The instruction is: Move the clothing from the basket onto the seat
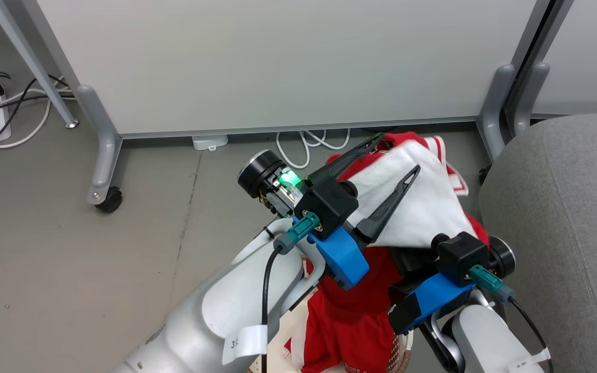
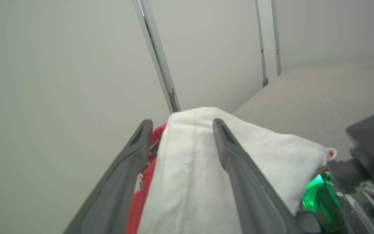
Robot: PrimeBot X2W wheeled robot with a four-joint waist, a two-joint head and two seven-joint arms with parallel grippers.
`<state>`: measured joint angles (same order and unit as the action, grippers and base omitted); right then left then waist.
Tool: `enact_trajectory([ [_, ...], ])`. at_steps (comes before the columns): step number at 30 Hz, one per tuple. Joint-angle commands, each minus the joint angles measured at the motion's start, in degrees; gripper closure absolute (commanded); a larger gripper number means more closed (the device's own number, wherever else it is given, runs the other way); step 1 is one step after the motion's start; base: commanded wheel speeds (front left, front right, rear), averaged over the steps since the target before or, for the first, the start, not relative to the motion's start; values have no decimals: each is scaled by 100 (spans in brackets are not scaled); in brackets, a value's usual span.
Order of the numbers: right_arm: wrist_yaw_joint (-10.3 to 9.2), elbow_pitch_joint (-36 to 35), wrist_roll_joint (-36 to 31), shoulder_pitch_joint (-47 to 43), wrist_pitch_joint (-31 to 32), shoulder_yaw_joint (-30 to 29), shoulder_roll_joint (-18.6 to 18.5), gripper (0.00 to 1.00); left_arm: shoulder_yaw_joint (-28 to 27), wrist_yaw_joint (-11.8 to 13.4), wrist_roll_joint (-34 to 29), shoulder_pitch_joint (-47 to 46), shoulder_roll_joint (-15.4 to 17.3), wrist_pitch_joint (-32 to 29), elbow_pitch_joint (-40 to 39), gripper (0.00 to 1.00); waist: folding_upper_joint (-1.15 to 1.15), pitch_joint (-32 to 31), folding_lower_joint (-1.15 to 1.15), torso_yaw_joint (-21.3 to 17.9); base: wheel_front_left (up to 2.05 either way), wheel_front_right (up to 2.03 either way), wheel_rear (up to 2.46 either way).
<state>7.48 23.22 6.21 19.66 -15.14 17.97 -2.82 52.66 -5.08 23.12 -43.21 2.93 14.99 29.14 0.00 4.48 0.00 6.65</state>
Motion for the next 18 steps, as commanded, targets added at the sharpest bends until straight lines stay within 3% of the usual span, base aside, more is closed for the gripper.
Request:
enact_trajectory([
  [1, 3, -20, 19, -5, -1, -26, -14, 100, -34, 12, -24, -42, -6, 30, -12, 0, 0, 5, 0, 3, 0, 0, 0],
  [18, 3, -77, 2, 23, -1, -158, -13, 100, -120, 33, -105, -21, 39, 29, -16, 0, 0, 144, 0, -138, 0, 0, 0],
])
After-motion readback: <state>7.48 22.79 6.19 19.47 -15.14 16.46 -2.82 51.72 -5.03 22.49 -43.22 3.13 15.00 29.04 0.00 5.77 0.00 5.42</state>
